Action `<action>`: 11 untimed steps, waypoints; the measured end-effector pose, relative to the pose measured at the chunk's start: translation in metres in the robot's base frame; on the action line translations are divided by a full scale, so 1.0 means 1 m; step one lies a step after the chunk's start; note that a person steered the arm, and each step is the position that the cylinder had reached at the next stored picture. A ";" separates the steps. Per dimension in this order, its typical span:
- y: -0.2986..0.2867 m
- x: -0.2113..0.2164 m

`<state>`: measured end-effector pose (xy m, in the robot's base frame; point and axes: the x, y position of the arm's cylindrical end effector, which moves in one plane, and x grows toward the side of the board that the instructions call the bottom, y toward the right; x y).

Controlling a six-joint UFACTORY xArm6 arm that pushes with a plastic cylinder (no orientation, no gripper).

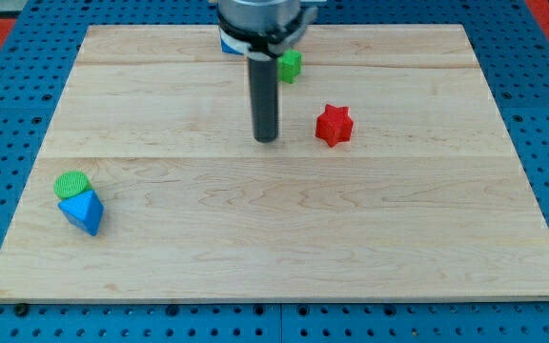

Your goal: Push the red star towards top center

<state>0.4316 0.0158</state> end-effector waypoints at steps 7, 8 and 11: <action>0.049 -0.061; 0.030 -0.091; 0.025 -0.149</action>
